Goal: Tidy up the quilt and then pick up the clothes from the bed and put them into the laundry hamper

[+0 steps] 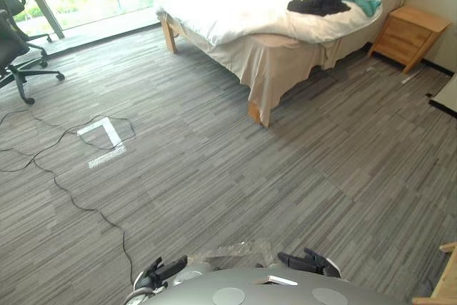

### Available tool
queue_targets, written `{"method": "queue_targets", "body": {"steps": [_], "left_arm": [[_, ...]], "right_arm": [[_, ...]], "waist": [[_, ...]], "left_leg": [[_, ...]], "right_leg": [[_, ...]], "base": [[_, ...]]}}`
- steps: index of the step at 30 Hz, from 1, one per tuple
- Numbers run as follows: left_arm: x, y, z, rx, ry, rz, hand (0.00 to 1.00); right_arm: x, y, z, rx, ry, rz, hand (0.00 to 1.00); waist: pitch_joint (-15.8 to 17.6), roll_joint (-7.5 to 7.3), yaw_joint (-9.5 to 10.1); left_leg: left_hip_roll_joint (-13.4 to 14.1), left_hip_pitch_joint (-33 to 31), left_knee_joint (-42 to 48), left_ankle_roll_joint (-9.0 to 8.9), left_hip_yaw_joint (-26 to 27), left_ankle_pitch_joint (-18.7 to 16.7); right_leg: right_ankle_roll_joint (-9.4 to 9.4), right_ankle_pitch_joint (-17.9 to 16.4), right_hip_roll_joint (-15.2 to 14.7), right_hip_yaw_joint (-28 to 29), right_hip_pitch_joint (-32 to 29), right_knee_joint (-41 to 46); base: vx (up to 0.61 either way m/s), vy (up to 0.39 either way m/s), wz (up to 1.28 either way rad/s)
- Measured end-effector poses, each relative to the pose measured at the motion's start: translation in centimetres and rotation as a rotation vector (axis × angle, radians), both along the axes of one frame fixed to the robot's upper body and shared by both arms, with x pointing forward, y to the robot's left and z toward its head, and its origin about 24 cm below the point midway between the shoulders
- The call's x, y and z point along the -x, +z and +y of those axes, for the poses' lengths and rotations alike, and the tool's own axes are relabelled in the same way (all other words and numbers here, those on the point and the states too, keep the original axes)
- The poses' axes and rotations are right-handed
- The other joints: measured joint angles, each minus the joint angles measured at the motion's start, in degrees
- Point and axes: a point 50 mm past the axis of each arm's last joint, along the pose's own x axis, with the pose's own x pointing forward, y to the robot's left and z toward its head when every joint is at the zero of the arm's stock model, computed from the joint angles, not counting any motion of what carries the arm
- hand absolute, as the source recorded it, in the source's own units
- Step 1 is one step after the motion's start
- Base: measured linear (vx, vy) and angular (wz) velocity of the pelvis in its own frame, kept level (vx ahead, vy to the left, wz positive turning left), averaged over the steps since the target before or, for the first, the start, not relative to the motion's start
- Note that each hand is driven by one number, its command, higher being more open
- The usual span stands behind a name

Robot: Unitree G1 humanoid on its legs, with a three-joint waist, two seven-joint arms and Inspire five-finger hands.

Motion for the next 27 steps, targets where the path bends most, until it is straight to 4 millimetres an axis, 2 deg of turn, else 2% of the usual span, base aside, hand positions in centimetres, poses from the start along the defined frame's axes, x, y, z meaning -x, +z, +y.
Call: {"method": "queue_targets", "body": {"steps": [2, 6, 11, 19, 24, 27], "left_arm": [[-0.2, 0.0, 0.1, 0.0, 0.01, -0.004, 1.0], [-0.6, 0.0, 0.0, 0.004, 0.001, -0.008, 1.0], [-1.8, 0.0, -0.2, -0.019, -0.117, 0.006, 1.0], [-2.5, -0.1, -0.3, -0.007, -0.195, 0.057, 1.0], [-2.4, -0.1, -0.4, 0.002, -0.208, 0.06, 1.0], [-2.7, 0.0, -0.2, 0.0, -0.242, 0.058, 1.0]], "right_arm": [[0.4, -0.1, 0.1, -0.012, -0.033, 0.011, 1.0], [0.5, -0.1, 0.2, -0.021, -0.045, 0.011, 1.0], [0.5, -0.1, 0.2, -0.035, -0.054, 0.01, 1.0], [0.4, -0.1, 0.1, -0.034, -0.06, 0.005, 1.0], [0.4, -0.1, 0.1, -0.036, -0.064, 0.017, 1.0], [0.3, -0.1, 0.1, -0.037, -0.07, 0.007, 1.0]], "waist": [[-0.5, -0.42, -0.05], [-0.4, -0.35, -0.15], [-0.2, -0.17, -0.11], [0.1, 0.05, -0.25], [0.8, 0.03, -0.41], [1.2, -0.28, -0.43]], "left_leg": [[-0.8, 2.8, -5.7, -0.11, 1.4, 2.5], [-1.8, 7.1, -12.6, 0.4, 1.4, 6.0], [-2.2, 9.3, -13.3, -0.05, 2.9, 5.9], [-2.2, 9.7, -13.4, -0.32, 4.2, 5.7], [-2.0, 9.9, -13.6, -0.21, 5.9, 5.8], [-1.7, 8.6, -13.6, 0.18, 8.1, 5.4]], "right_leg": [[0.06, 2.6, -0.9, -0.9, 1.2, -2.5], [0.32, 3.3, -1.3, -1.9, 3.6, -5.2], [1.27, 3.9, -1.7, -2.5, 5.7, -6.3], [1.37, 4.0, -1.6, -2.5, 5.6, -6.2], [0.88, 3.6, -1.5, -1.1, 5.0, -5.5], [-0.13, 2.5, -1.2, 1.0, 0.6, -1.4]], "base": [[0.11, 0.081, -0.09], [0.14, 0.073, 0.06], [0.08, 0.05, -0.01], [-0.06, -0.012, -0.07], [-0.14, -0.019, -0.13], [-0.16, -0.011, -0.41]]}}
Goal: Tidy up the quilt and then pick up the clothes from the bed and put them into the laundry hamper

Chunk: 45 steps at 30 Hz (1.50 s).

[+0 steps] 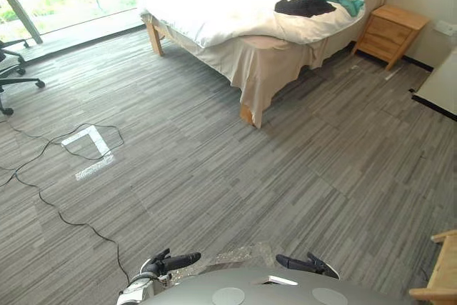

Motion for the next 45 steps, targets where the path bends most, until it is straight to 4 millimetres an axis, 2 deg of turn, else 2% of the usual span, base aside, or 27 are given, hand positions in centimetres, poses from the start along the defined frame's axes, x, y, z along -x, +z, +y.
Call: {"method": "queue_targets", "body": {"steps": [6, 9, 12, 13, 15, 17, 18, 20, 21, 22, 23, 24, 25, 26, 27, 29, 30, 32, 35, 36, 37, 38, 39, 40, 41, 43, 45], "left_arm": [[-0.3, 0.3, 1.5, -0.064, -0.006, 0.013, 1.0], [-0.8, 0.4, 1.4, -0.078, 0.008, -0.004, 1.0], [-2.0, 0.4, 1.0, -0.087, -0.032, -0.012, 1.0], [-2.4, 0.4, 0.9, -0.091, -0.046, -0.016, 1.0], [-2.9, 0.5, 0.8, -0.099, -0.054, -0.025, 1.0], [-2.6, 0.3, 0.7, -0.102, -0.049, -0.013, 1.0], [-2.2, 0.2, 0.3, -0.092, -0.046, -0.001, 1.0], [-0.7, -0.3, -1.1, -0.044, -0.032, 0.031, 1.0], [-0.6, -0.4, -1.4, -0.019, -0.023, 0.026, 1.0], [-0.9, -0.3, -1.6, -0.011, -0.018, 0.003, 1.0], [-1.2, -0.3, -2.0, -0.003, -0.016, -0.022, 1.0], [-1.4, -0.2, -2.2, -0.001, -0.015, -0.041, 1.0], [-1.6, -0.1, -1.8, 0.0, -0.006, -0.068, 1.0], [-1.9, 0.1, -1.6, 0.004, 0.016, -0.093, 1.0], [-2.1, 0.2, -1.3, -0.002, 0.03, -0.11, 1.0], [-3.4, 0.8, -0.9, -0.015, 0.057, -0.185, 1.0], [-3.9, 1.1, -0.9, -0.007, 0.075, -0.213, 1.0], [-5.0, 1.8, -0.4, -0.005, 0.103, -0.287, 1.0], [-5.0, 1.8, -0.4, 0.01, 0.141, -0.298, 1.0], [-4.8, 1.7, -0.4, 0.021, 0.169, -0.297, 1.0], [-4.5, 1.5, -0.4, 0.024, 0.186, -0.28, 1.0], [-4.3, 1.5, 0.2, 0.014, 0.189, -0.269, 1.0], [-4.0, 1.6, 1.4, -0.025, 0.183, -0.245, 1.0], [-3.7, 1.5, 1.7, -0.038, 0.186, -0.228, 1.0], [-3.3, 1.4, 2.4, -0.063, 0.19, -0.198, 1.0], [-2.5, 1.0, 2.2, -0.085, 0.206, -0.149, 1.0], [-1.8, 0.5, 1.3, -0.072, 0.204, -0.098, 1.0]], "right_arm": [[-2.4, 0.5, 0.9, -0.02, -0.099, -0.096, 1.0], [-2.6, 0.6, 0.7, -0.045, -0.186, -0.127, 1.0], [-2.4, 0.7, -0.1, -0.079, -0.33, -0.14, 1.0], [-2.3, 0.8, -0.3, -0.091, -0.377, -0.151, 1.0], [-2.2, 0.8, -0.5, -0.098, -0.458, -0.148, 1.0], [-1.3, 0.7, -0.6, -0.115, -0.53, -0.135, 1.0], [-0.9, 0.7, -0.6, -0.12, -0.558, -0.133, 1.0], [-0.8, 0.8, -0.9, -0.104, -0.537, -0.134, 1.0], [-0.9, 0.8, -1.4, -0.068, -0.488, -0.122, 1.0], [-0.9, 0.9, -1.8, -0.029, -0.434, -0.105, 1.0], [-0.8, 0.8, -2.1, 0.008, -0.393, -0.076, 1.0], [-0.8, 0.7, -2.2, 0.026, -0.373, -0.061, 1.0], [-1.0, 0.6, -2.8, 0.061, -0.319, -0.045, 1.0], [-0.8, 0.4, -2.8, 0.081, -0.269, -0.011, 1.0], [-0.7, 0.3, -2.7, 0.089, -0.244, 0.0, 1.0], [-1.6, 0.6, -2.5, 0.127, -0.145, -0.052, 1.0], [-2.2, 0.8, -2.4, 0.13, -0.135, -0.079, 1.0], [-4.3, 1.2, -1.5, 0.122, -0.091, -0.146, 1.0], [-5.7, 1.6, -0.1, 0.081, -0.06, -0.224, 1.0], [-6.2, 1.7, 0.7, 0.047, -0.048, -0.252, 1.0], [-5.7, 1.3, 1.6, 0.007, -0.056, -0.234, 1.0], [-5.7, 1.1, 2.5, -0.022, -0.067, -0.218, 1.0], [-4.8, 0.4, 3.6, -0.068, -0.097, -0.155, 1.0], [-4.7, 0.3, 3.7, -0.078, -0.1, -0.136, 1.0], [-4.8, 0.1, 3.8, -0.076, -0.107, -0.119, 1.0], [-5.2, 0.3, 2.8, -0.043, -0.118, -0.138, 1.0], [-5.8, 0.8, 1.5, 0.01, -0.092, -0.183, 1.0]], "waist": [[5.9, -2.18, -2.44], [7.0, -1.44, -2.61], [8.3, 0.24, -2.7], [8.9, 1.01, -2.88], [10.8, 1.36, -3.62], [13.3, 1.71, -4.63], [13.3, 2.67, -5.02], [11.2, 5.48, -7.41], [10.6, 6.34, -7.33], [10.0, 6.6, -7.26], [9.6, 7.1, -7.3], [9.7, 7.16, -7.24], [10.2, 7.6, -7.05], [10.7, 6.89, -6.33], [11.0, 6.31, -5.57], [11.3, 5.49, -2.07], [11.4, 5.28, -1.14], [12.7, 3.2, 0.79], [12.7, 2.61, 2.39], [12.1, 2.56, 3.12], [10.3, 2.12, 4.42], [9.5, 0.83, 4.62], [7.9, -3.3, 3.8], [7.9, -4.01, 3.2], [8.1, -5.39, 1.87], [9.0, -4.47, 1.2], [9.6, -1.26, 0.67]], "left_leg": [[1.8, -1.9, 4.3, -0.56, 7.6, -2.2], [7.2, -1.0, 9.9, -3.21, 9.8, -6.1], [12.9, -1.8, 12.8, -6.92, 11.2, -8.5], [14.6, -2.4, 13.3, -8.41, 11.9, -9.3], [16.1, -0.8, 14.4, -11.08, 12.5, -10.9], [18.2, 5.6, 15.1, -15.08, 14.0, -13.5], [20.1, 8.6, 14.9, -16.29, 14.4, -14.7], [24.8, 11.7, 15.5, -10.92, 13.2, -15.5], [26.8, 12.0, 17.3, -8.87, 10.9, -12.8], [28.1, 11.1, 20.6, -5.73, 6.5, -7.1], [29.0, 8.0, 27.7, -4.69, 2.1, -1.8], [29.2, 5.5, 33.7, -6.43, -0.5, -1.7], [27.6, 0.5, 46.0, -9.88, -5.4, -4.5], [24.0, -4.7, 57.3, -10.2, -7.8, -9.0], [22.2, -7.3, 61.4, -9.79, -7.9, -10.7], [15.9, -21.0, 65.7, -7.98, -4.2, -14.6], [14.7, -23.9, 63.8, -7.36, -2.4, -15.1], [11.7, -28.9, 51.3, -5.2, 5.3, -14.0], [9.6, -29.3, 28.1, -1.61, 13.9, -6.9], [9.2, -29.7, 21.2, 0.16, 15.9, -5.7], [8.2, -29.8, 18.1, 5.18, 15.8, -1.8], [7.0, -29.5, 18.5, 7.26, 15.3, 2.2], [4.2, -28.5, 19.2, 10.41, 14.2, 5.1], [3.2, -27.5, 19.5, 11.12, 13.1, 5.9], [1.1, -24.8, 21.1, 9.46, 11.0, 2.6], [-0.3, -16.8, 19.8, 7.77, 7.9, -0.9], [-0.4, -7.4, 14.8, 6.29, 1.8, -1.9]], "right_leg": [[-1.22, -3.8, -2.0, -3.6, -13.1, 21.9], [-1.25, -5.2, -2.8, -9.4, -15.8, 32.9], [-0.63, -6.6, -3.8, -13.9, -19.3, 25.7], [1.75, -4.6, -3.9, -14.0, -21.1, 16.8], [3.32, 0.2, -4.9, -11.9, -21.9, 5.5], [3.74, 1.5, -6.7, -9.2, -21.1, 3.8], [2.75, 3.7, -6.2, -9.9, -21.3, 8.1], [-1.98, 0.1, -3.1, -11.0, -25.0, 23.4], [-3.29, -5.2, -2.0, -11.5, -26.0, 28.7], [-4.76, -9.5, -1.0, -12.2, -25.4, 31.7], [-5.54, -11.7, -0.1, -13.1, -22.9, 30.5], [-5.65, -11.8, 1.3, -13.0, -20.7, 28.4], [-6.01, -11.9, 3.6, -12.9, -14.1, 21.8], [-6.27, -11.3, 5.2, -12.8, -6.1, 14.8], [-6.22, -11.1, 5.6, -12.6, -2.6, 11.6], [-5.82, -10.9, 7.2, -12.3, 6.8, 4.3], [-5.79, -10.9, 7.5, -12.0, 8.6, 3.3], [-4.07, -11.9, 7.0, -10.8, 16.3, 2.0], [0.01, -14.4, 7.1, -9.3, 25.5, 1.4], [0.69, -14.9, 7.3, -8.7, 28.3, 1.2], [0.65, -15.0, 7.0, -7.8, 29.5, 2.5], [0.59, -15.0, 5.6, -8.1, 29.2, 4.6], [1.42, -12.5, 1.2, -9.8, 24.2, 17.5], [1.83, -9.0, 0.0, -10.2, 22.0, 24.5], [3.34, -6.5, -2.9, -9.7, 16.9, 37.7], [3.58, -9.4, -4.6, -9.8, 10.8, 48.4], [2.58, -13.6, -4.4, -11.5, 3.6, 47.1]], "base": [[-0.05, -0.042, -0.58], [0.12, -0.133, -0.49], [0.28, -0.253, -0.42], [0.33, -0.265, -0.51], [0.43, -0.325, -0.35], [0.52, -0.416, -0.21], [0.6, -0.498, -0.05], [0.63, -0.486, 0.1], [0.65, -0.496, -0.06], [0.8, -0.589, -0.09], [0.68, -0.459, 0.02], [0.71, -0.392, 0.16], [0.7, -0.322, 0.23], [0.69, -0.299, 0.23], [0.66, -0.263, 0.17], [0.78, -0.303, -0.1], [0.79, -0.274, -0.36], [0.63, -0.173, -0.5], [0.73, -0.078, -0.65], [0.81, 0.049, -0.99], [0.86, 0.075, -0.92], [1.1, 0.143, -0.55], [0.93, 0.139, 0.01], [1.09, 0.193, 0.47], [0.72, 0.151, 0.61], [0.76, 0.143, 0.68], [0.82, 0.084, 1.15]]}}
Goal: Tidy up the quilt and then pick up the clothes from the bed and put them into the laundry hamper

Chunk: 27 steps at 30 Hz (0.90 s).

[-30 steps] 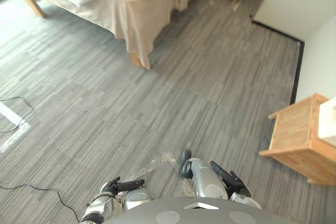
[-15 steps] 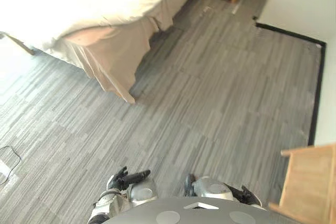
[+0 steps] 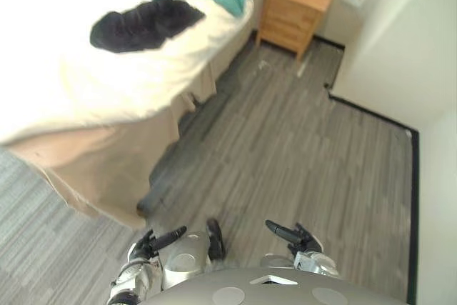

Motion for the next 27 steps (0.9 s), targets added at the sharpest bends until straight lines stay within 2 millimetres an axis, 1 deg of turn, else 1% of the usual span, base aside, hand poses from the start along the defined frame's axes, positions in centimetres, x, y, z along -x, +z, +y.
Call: {"method": "queue_targets", "body": {"steps": [1, 2, 3, 4, 5, 6, 7, 8, 9, 10, 11, 12, 13, 14, 15, 16, 17, 18, 19, 20, 21, 23, 25, 27], "left_arm": [[-0.5, 0.0, -0.3, 0.004, -0.001, -0.01, 1.0], [-1.0, 0.1, -0.4, 0.005, -0.002, -0.017, 1.0], [-1.9, 0.1, -1.1, 0.018, 0.004, -0.033, 1.0], [-2.7, 0.2, -2.0, 0.04, 0.012, -0.051, 1.0], [-2.9, 0.2, -2.4, 0.061, 0.028, -0.064, 1.0], [-2.7, 0.1, -2.4, 0.067, 0.046, -0.062, 1.0], [-2.1, 0.0, -2.3, 0.069, 0.097, -0.055, 1.0], [-1.6, 0.0, -1.8, 0.063, 0.141, -0.058, 1.0], [-1.3, 0.0, -1.6, 0.057, 0.162, -0.059, 1.0], [-0.8, -0.1, -1.8, 0.064, 0.191, -0.053, 1.0], [-0.8, -0.2, -3.1, 0.109, 0.212, -0.067, 1.0], [-0.9, -0.3, -3.6, 0.134, 0.199, -0.078, 1.0], [-0.8, -0.3, -3.8, 0.145, 0.182, -0.083, 1.0], [-0.5, -0.3, -4.1, 0.134, 0.147, -0.075, 1.0], [-0.6, -0.3, -4.2, 0.132, 0.118, -0.07, 1.0], [-0.6, -0.3, -4.2, 0.133, 0.114, -0.068, 1.0], [-0.5, -0.3, -4.1, 0.135, 0.121, -0.067, 1.0], [-0.4, -0.3, -4.0, 0.132, 0.124, -0.065, 1.0], [-0.3, -0.3, -3.8, 0.128, 0.125, -0.059, 1.0], [-0.2, -0.3, -3.6, 0.123, 0.114, -0.053, 1.0], [-0.3, -0.3, -3.5, 0.119, 0.113, -0.053, 1.0], [-0.2, -0.3, -2.8, 0.081, 0.093, -0.053, 1.0], [0.0, -0.3, -2.3, 0.055, 0.098, -0.05, 1.0], [0.1, -0.3, -2.0, 0.036, 0.112, -0.046, 1.0]], "right_arm": [[-0.3, 0.3, -0.5, 0.027, 0.016, -0.025, 1.0], [-0.3, 0.4, -0.6, 0.034, 0.016, -0.033, 1.0], [-0.1, 0.4, -1.0, 0.051, 0.016, -0.031, 1.0], [0.3, 0.4, -1.4, 0.067, 0.023, -0.019, 1.0], [1.2, 0.2, -1.7, 0.081, 0.044, 0.024, 1.0], [1.6, 0.0, -1.7, 0.083, 0.064, 0.048, 1.0], [2.3, -0.2, -1.6, 0.077, 0.084, 0.088, 1.0], [2.3, -0.3, -1.2, 0.078, 0.115, 0.106, 1.0], [2.4, -0.4, -0.9, 0.074, 0.136, 0.126, 1.0], [2.4, -0.5, -1.0, 0.075, 0.161, 0.153, 1.0], [1.7, -0.2, -2.4, 0.112, 0.185, 0.176, 1.0], [1.8, -0.2, -2.9, 0.133, 0.18, 0.196, 1.0], [2.0, -0.2, -3.1, 0.138, 0.172, 0.21, 1.0], [2.1, -0.2, -3.2, 0.143, 0.172, 0.222, 1.0], [1.9, -0.1, -3.1, 0.123, 0.149, 0.211, 1.0], [1.7, -0.1, -3.0, 0.111, 0.136, 0.198, 1.0], [1.3, 0.0, -2.5, 0.088, 0.121, 0.179, 1.0], [1.1, 0.0, -2.0, 0.07, 0.12, 0.168, 1.0], [0.6, -0.1, -0.8, 0.032, 0.119, 0.149, 1.0], [0.4, -0.1, 0.1, 0.016, 0.12, 0.139, 1.0], [0.3, -0.1, 0.2, 0.012, 0.127, 0.138, 1.0], [0.9, -0.4, 0.7, -0.021, 0.11, 0.159, 1.0], [1.4, -0.6, 0.8, -0.038, 0.102, 0.177, 1.0], [1.5, -0.7, 0.7, -0.056, 0.092, 0.185, 1.0]], "waist": [[-0.3, 0.73, -0.43], [-0.4, 0.86, -0.48], [-0.6, 0.99, -0.5], [-0.6, 1.04, -0.6], [-0.8, 1.18, -0.74], [-1.0, 1.16, -0.66], [-1.9, 0.9, -0.57], [-2.5, 0.05, -0.27], [-3.0, -0.74, -0.16], [-3.9, -0.94, 0.27], [-4.4, 2.69, 0.31], [-4.4, 3.39, 0.02], [-4.7, 4.08, -0.34], [-4.9, 4.28, -0.37], [-5.0, 4.39, -0.35], [-5.0, 4.4, -0.2], [-5.2, 4.11, -0.01], [-5.5, 3.63, 0.18], [-6.0, 3.58, 0.29], [-6.2, 3.19, 0.03], [-6.2, 3.01, -0.19], [-6.8, 1.32, -0.09], [-7.4, 0.6, 0.13], [-7.6, 0.46, 0.33]], "left_leg": [[0.1, 2.9, -2.4, -0.62, -4.5, -0.4], [0.0, 3.8, -3.0, -1.19, -6.8, -0.8], [-0.4, 4.4, -2.8, -2.0, -12.3, -2.3], [-0.8, 4.4, -1.7, -2.66, -16.8, -4.0], [-1.2, 4.9, 0.1, -3.56, -22.0, -6.1], [-1.2, 5.3, 0.9, -4.33, -24.3, -7.0], [-1.1, 5.8, 3.3, -6.0, -27.1, -9.0], [-1.0, 6.0, 5.4, -8.96, -26.9, -10.9], [-0.8, 5.9, 6.4, -10.99, -25.5, -12.5], [0.9, 5.9, 7.6, -13.13, -22.2, -15.2], [6.5, 4.3, 9.7, -14.51, -14.2, -16.9], [9.6, 3.5, 10.1, -14.42, -7.8, -16.7], [11.8, 3.8, 9.2, -14.28, -2.6, -16.2], [13.3, 5.3, 6.3, -14.66, 3.1, -14.8], [13.5, 7.0, 1.3, -13.84, 7.4, -10.4], [13.5, 7.7, -0.6, -13.66, 8.3, -7.4], [13.0, 8.5, -3.0, -15.36, 8.4, -4.5], [12.3, 8.8, -4.2, -15.22, 8.2, -3.6], [11.6, 9.3, -6.2, -15.21, 8.0, -2.6], [11.2, 9.2, -6.8, -15.13, 7.6, -2.3], [11.0, 9.1, -6.6, -15.13, 7.2, -2.3], [10.5, 8.1, -4.8, -14.67, 5.9, -2.7], [10.3, 8.2, -5.3, -14.66, 5.6, -2.7], [10.3, 9.3, -7.2, -14.93, 6.6, -2.4]], "right_leg": [[-0.8, -1.6, 0.4, -0.1, -5.0, -4.8], [-1.11, -1.8, 0.3, 0.7, -7.4, -7.7], [-0.51, -1.3, -0.1, 4.1, -11.5, -15.0], [0.36, -0.4, -0.3, 9.9, -13.4, -21.5], [1.19, 2.1, -0.2, 18.0, -13.8, -28.8], [1.64, 3.6, -0.2, 20.8, -13.8, -31.2], [2.45, 7.0, -0.3, 23.2, -13.7, -34.2], [2.61, 12.0, -0.3, 22.9, -12.5, -38.2], [1.47, 18.2, -0.9, 22.2, -11.1, -41.5], [3.29, 17.7, -1.7, 18.8, -8.8, -42.9], [2.16, 16.9, 0.2, 13.9, -6.6, -44.0], [1.03, 16.1, 0.4, 10.0, -4.9, -44.3], [0.23, 15.6, 0.1, 6.4, -2.2, -45.2], [-0.64, 15.0, -0.3, 2.6, 0.7, -45.5], [-0.96, 14.4, -0.9, -1.3, 3.3, -45.5], [-0.78, 13.9, -1.0, -2.2, 3.6, -45.4], [-0.51, 12.8, -1.3, -3.0, 3.9, -45.0], [-0.16, 12.4, -1.7, -3.2, 3.8, -44.9], [-0.05, 12.3, -1.9, -3.4, 3.8, -45.0], [0.08, 12.2, -2.2, -3.7, 3.8, -45.3], [0.09, 12.2, -2.3, -4.1, 4.2, -45.6], [0.15, 12.3, -2.3, -4.3, 5.3, -47.2], [0.24, 12.4, -2.2, -4.0, 5.2, -48.2], [0.24, 12.4, -1.9, -2.7, 4.8, -48.3]], "base": [[0.75, -0.003, 1.58], [0.6, -0.105, 2.04], [0.46, -0.126, 2.09], [0.56, -0.2, 2.74], [0.45, -0.203, 2.24], [0.69, -0.403, 2.21], [0.69, -0.487, 1.77], [0.69, -0.523, 1.69], [0.45, -0.378, 1.44], [0.4, -0.363, 1.47], [0.4, -0.408, 1.72], [0.33, -0.389, 1.87], [0.29, -0.409, 1.92], [0.25, -0.34, 2.1], [0.23, -0.289, 1.66], [0.14, -0.14, 1.16], [0.1, -0.072, 0.46], [0.11, -0.043, 0.27], [0.09, 0.006, 0.11], [0.07, 0.017, 0.11], [0.04, 0.018, 0.19], [0.03, 0.0, 0.19], [0.0, 0.003, -0.01], [-0.02, 0.005, -0.25]]}}
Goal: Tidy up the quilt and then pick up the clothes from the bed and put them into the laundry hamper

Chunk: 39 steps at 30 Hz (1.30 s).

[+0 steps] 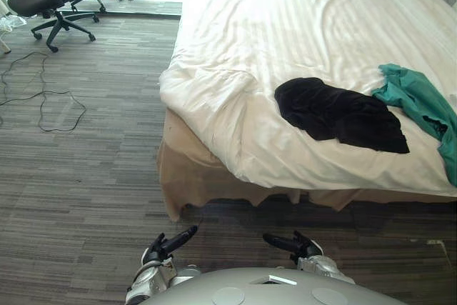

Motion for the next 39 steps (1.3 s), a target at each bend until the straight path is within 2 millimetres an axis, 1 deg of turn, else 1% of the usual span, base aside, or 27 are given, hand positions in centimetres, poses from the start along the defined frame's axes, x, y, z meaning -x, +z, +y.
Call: {"method": "queue_targets", "body": {"steps": [3, 5, 6, 7, 10, 11, 12, 14, 15, 16, 17, 18, 19, 20, 21, 23, 24, 26, 27, 28, 29, 30, 32, 34, 35, 36, 39], "left_arm": [[0.3, 0.0, 0.6, -0.015, 0.065, 0.005, 1.0], [0.4, 0.1, 1.2, -0.017, 0.147, -0.003, 1.0], [0.2, 0.3, 2.0, -0.028, 0.229, -0.017, 1.0], [0.1, 0.6, 3.1, -0.043, 0.308, -0.036, 1.0], [-0.4, 3.1, 9.7, -0.182, 0.511, -0.14, 1.0], [-1.1, 5.1, 13.1, -0.262, 0.571, -0.225, 1.0], [-1.5, 6.4, 14.9, -0.304, 0.602, -0.28, 1.0], [-3.1, 12.6, 21.3, -0.477, 0.718, -0.512, 1.0], [-3.7, 14.3, 22.5, -0.512, 0.74, -0.577, 1.0], [-5.0, 17.6, 24.4, -0.574, 0.765, -0.704, 1.0], [-6.1, 20.3, 25.5, -0.621, 0.765, -0.812, 1.0], [-6.8, 21.6, 25.8, -0.642, 0.755, -0.86, 1.0], [-8.3, 24.0, 26.0, -0.667, 0.728, -0.947, 1.0], [-10.0, 26.0, 25.8, -0.708, 0.658, -0.997, 1.0], [-10.9, 26.9, 25.5, -0.736, 0.603, -1.01, 1.0], [-14.6, 29.9, 23.5, -0.841, 0.364, -1.045, 1.0], [-15.7, 30.4, 22.6, -0.869, 0.297, -1.049, 1.0], [-19.5, 32.4, 18.6, -1.007, 0.0, -1.058, 1.0], [-20.3, 32.9, 17.4, -1.05, -0.084, -1.06, 1.0], [-21.7, 33.6, 15.3, -1.107, -0.223, -1.074, 1.0], [-22.3, 33.8, 14.2, -1.138, -0.292, -1.076, 1.0], [-23.4, 34.2, 12.3, -1.183, -0.414, -1.077, 1.0], [-25.3, 34.4, 9.1, -1.239, -0.587, -1.074, 1.0], [-26.3, 33.8, 7.0, -1.246, -0.669, -1.059, 1.0], [-26.4, 33.7, 6.9, -1.247, -0.674, -1.057, 1.0], [-27.1, 32.4, 5.4, -1.267, -0.764, -1.002, 1.0], [-27.8, 29.8, 3.4, -1.263, -0.881, -0.884, 1.0]], "right_arm": [[0.2, 0.0, -0.2, -0.004, 0.005, 0.004, 1.0], [0.3, 0.0, -0.4, -0.017, 0.001, 0.003, 1.0], [0.4, -0.1, -0.5, -0.033, -0.013, 0.011, 1.0], [0.6, -0.1, -0.7, -0.042, -0.017, 0.015, 1.0], [1.2, -0.1, -1.3, -0.07, -0.001, 0.046, 1.0], [1.8, -0.1, -1.5, -0.08, 0.002, 0.062, 1.0], [2.1, -0.2, -1.6, -0.084, 0.001, 0.071, 1.0], [2.9, -0.3, -1.8, -0.11, -0.031, 0.086, 1.0], [3.2, -0.3, -1.9, -0.115, -0.037, 0.091, 1.0], [3.5, -0.3, -2.0, -0.121, -0.051, 0.092, 1.0], [3.9, -0.3, -2.2, -0.122, -0.071, 0.098, 1.0], [4.1, -0.3, -2.2, -0.122, -0.079, 0.102, 1.0], [4.4, -0.4, -2.2, -0.124, -0.081, 0.108, 1.0], [4.9, -0.4, -2.1, -0.127, -0.087, 0.125, 1.0], [5.0, -0.5, -2.1, -0.128, -0.089, 0.132, 1.0], [5.2, -0.5, -1.9, -0.129, -0.104, 0.146, 1.0], [5.2, -0.5, -1.8, -0.128, -0.108, 0.146, 1.0], [5.1, -0.5, -1.8, -0.13, -0.128, 0.145, 1.0], [5.0, -0.5, -1.8, -0.13, -0.138, 0.143, 1.0], [4.9, -0.5, -1.7, -0.128, -0.152, 0.139, 1.0], [4.9, -0.5, -1.7, -0.127, -0.157, 0.138, 1.0], [4.8, -0.5, -1.6, -0.125, -0.163, 0.137, 1.0], [4.7, -0.5, -1.4, -0.125, -0.157, 0.135, 1.0], [4.9, -0.5, -1.5, -0.118, -0.166, 0.138, 1.0], [4.9, -0.5, -1.5, -0.118, -0.166, 0.138, 1.0], [4.8, -0.4, -1.8, -0.109, -0.168, 0.134, 1.0], [5.1, -0.3, -2.6, -0.089, -0.162, 0.151, 1.0]], "waist": [[-0.5, 0.28, -0.54], [-0.9, 0.28, -0.99], [-1.0, 0.34, -0.86], [-1.1, 0.31, -0.77], [-1.3, 0.47, -0.62], [-1.4, 0.57, -0.49], [-1.5, 0.62, -0.43], [-2.7, 0.51, -0.59], [-3.0, 0.52, -0.58], [-3.6, 0.73, -0.55], [-4.5, 1.13, -0.58], [-4.8, 1.22, -0.59], [-5.3, 1.35, -0.59], [-6.1, 1.41, -0.61], [-6.4, 1.36, -0.64], [-7.2, 1.14, -0.77], [-7.3, 1.19, -0.76], [-7.4, 1.27, -0.9], [-7.4, 1.29, -1.03], [-7.3, 1.31, -1.44], [-7.3, 1.33, -1.93], [-7.4, 1.41, -2.61], [-7.2, 1.65, -4.06], [-7.2, 1.97, -4.99], [-7.2, 1.98, -5.06], [-7.2, 2.49, -5.76], [-6.4, 3.85, -5.9]], "left_leg": [[-0.2, 0.9, -1.1, -0.14, 2.2, 0.2], [-0.7, 1.0, -1.9, -0.04, 2.6, 0.7], [-0.8, 1.1, -2.8, 0.0, 3.1, 1.2], [-0.8, 1.0, -3.0, -0.04, 3.4, 1.4], [-0.6, 1.8, -3.9, -0.36, 4.1, 2.0], [-0.3, 1.8, -3.9, -0.49, 4.4, 2.1], [-0.2, 1.8, -3.9, -0.57, 4.5, 2.2], [0.2, 0.7, -4.0, -0.76, 4.7, 2.3], [0.3, 0.5, -4.1, -0.79, 4.7, 2.3], [0.3, 0.3, -4.6, -0.86, 4.7, 2.6], [0.3, -0.1, -4.9, -0.91, 4.7, 2.8], [0.3, -0.1, -4.9, -0.92, 4.7, 2.9], [0.3, -0.1, -4.9, -0.95, 4.8, 2.9], [0.3, -0.2, -4.9, -0.95, 4.9, 2.9], [0.3, -0.2, -4.9, -0.95, 5.0, 2.9], [0.4, -0.1, -4.9, -0.97, 5.5, 2.9], [0.5, -0.1, -4.8, -0.98, 5.6, 2.9], [0.6, -0.2, -4.7, -0.98, 6.4, 2.9], [0.6, -0.2, -4.7, -0.98, 6.6, 2.9], [0.5, -0.2, -4.7, -0.98, 6.9, 2.9], [0.4, -0.2, -4.7, -0.98, 7.0, 2.9], [0.3, -0.2, -4.7, -0.96, 7.2, 2.9], [0.3, -0.2, -4.7, -0.94, 8.1, 2.9], [0.2, -0.2, -4.7, -0.94, 8.6, 2.9], [0.2, -0.1, -4.7, -0.94, 8.6, 2.9], [0.3, 0.0, -4.6, -0.95, 9.1, 2.9], [0.2, 0.6, -4.7, -0.95, 9.9, 2.9]], "right_leg": [[0.06, 0.0, -0.3, 1.3, -0.7, -0.1], [0.42, 0.2, -0.4, 1.3, -0.8, -1.0], [0.8, 0.5, -0.5, 1.1, -1.2, -1.5], [0.95, 0.6, -0.5, 0.9, -1.5, -1.5], [1.02, 0.6, -0.2, 0.8, -1.3, -1.5], [1.08, 0.7, 0.0, 0.6, -1.4, -1.5], [1.15, 0.8, 0.1, 0.4, -1.4, -1.6], [1.06, 1.4, 0.6, -0.7, -1.7, -3.1], [1.07, 1.7, 0.8, -1.0, -1.6, -3.6], [1.05, 1.9, 0.9, -1.5, -1.6, -4.2], [0.87, 2.3, 1.1, -1.8, -1.6, -4.6], [0.86, 2.4, 1.2, -2.0, -1.7, -4.8], [0.86, 2.5, 1.3, -2.1, -1.6, -5.1], [0.86, 2.6, 1.4, -2.2, -1.6, -5.3], [0.85, 2.6, 1.5, -2.2, -1.5, -5.4], [0.74, 2.7, 1.5, -1.9, -1.6, -5.6], [0.52, 2.9, 1.6, -1.6, -1.7, -5.6], [0.18, 3.6, 1.7, -1.2, -2.3, -5.6], [0.18, 3.8, 1.7, -0.9, -2.5, -5.6], [0.18, 4.0, 1.7, -0.1, -2.8, -5.6], [0.19, 4.1, 1.6, 0.1, -3.0, -5.6], [0.23, 4.2, 1.5, 0.5, -3.3, -5.6], [0.15, 4.4, 1.6, 1.6, -3.9, -5.6], [0.06, 4.5, 1.6, 1.9, -4.2, -5.6], [0.03, 4.5, 1.6, 1.9, -4.2, -5.6], [-0.19, 4.6, 1.6, 2.2, -4.3, -5.5], [-0.25, 4.7, 1.6, 2.7, -4.6, -4.9]], "base": [[-0.05, 0.008, -0.36], [-0.04, -0.001, -0.16], [-0.04, -0.011, -0.13], [-0.07, -0.023, -0.14], [-0.07, -0.028, -0.06], [-0.05, -0.029, -0.02], [-0.05, -0.034, -0.02], [-0.06, -0.048, -0.02], [-0.03, -0.056, 0.03], [0.0, -0.042, 0.04], [0.02, -0.031, 0.03], [0.05, -0.018, 0.01], [0.04, -0.013, 0.0], [0.04, -0.016, 0.0], [0.0, 0.0, 0.0], [0.02, -0.015, -0.07], [0.0, -0.002, -0.11], [-0.03, 0.003, -0.17], [-0.04, 0.002, -0.23], [-0.03, 0.001, -0.19], [-0.04, -0.003, -0.21], [-0.05, -0.013, -0.21], [-0.08, -0.033, -0.27], [-0.07, -0.037, -0.15], [-0.06, -0.037, -0.13], [-0.05, -0.026, -0.14], [-0.09, -0.03, -0.17]]}}
